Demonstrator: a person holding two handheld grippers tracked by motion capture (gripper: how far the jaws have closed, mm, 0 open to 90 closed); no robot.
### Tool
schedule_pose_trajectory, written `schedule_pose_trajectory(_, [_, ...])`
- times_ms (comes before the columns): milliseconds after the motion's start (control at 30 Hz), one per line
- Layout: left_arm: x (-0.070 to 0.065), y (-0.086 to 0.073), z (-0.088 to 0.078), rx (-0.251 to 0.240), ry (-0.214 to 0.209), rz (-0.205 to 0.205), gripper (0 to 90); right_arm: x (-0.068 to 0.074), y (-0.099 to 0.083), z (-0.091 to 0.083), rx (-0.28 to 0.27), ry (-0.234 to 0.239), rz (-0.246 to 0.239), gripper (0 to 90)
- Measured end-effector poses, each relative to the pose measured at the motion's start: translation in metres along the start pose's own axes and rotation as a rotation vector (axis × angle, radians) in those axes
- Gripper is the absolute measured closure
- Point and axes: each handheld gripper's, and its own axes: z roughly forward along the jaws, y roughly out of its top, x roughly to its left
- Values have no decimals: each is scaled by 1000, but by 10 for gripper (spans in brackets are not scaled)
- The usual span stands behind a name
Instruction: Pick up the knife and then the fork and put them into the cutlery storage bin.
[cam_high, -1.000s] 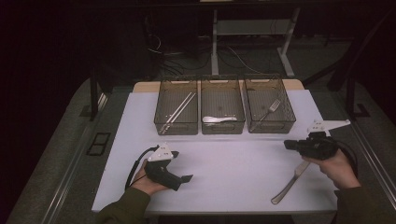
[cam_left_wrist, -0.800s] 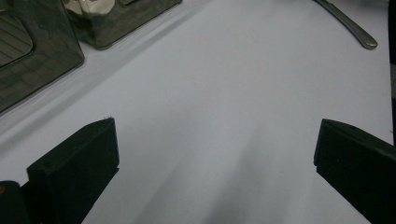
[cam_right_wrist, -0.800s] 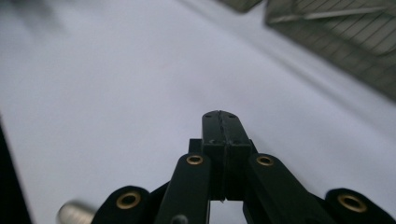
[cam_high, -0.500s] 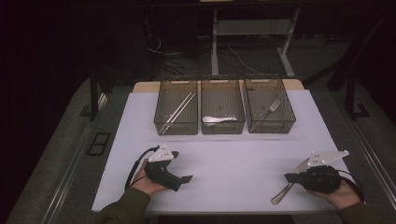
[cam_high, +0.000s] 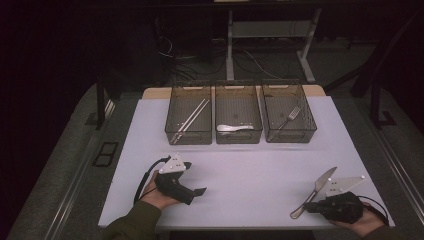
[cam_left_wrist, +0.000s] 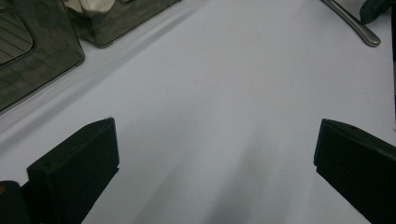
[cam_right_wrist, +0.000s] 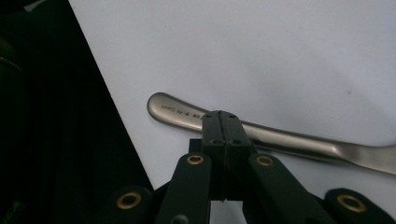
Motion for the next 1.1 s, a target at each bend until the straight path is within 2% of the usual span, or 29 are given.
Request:
schedule_pose_trajectory(367, [0,0,0,3,4,2,0,-1,11,10,-13,-24,-20,899])
schedule_pose_trajectory(867, [1,0,0,2,2,-1,0,-17,43,34,-17,-77,-62,900])
schedule_pose_trajectory(1100, [1,0,0,1,1,2,0,-24,48,36,-22,-61,-35,898])
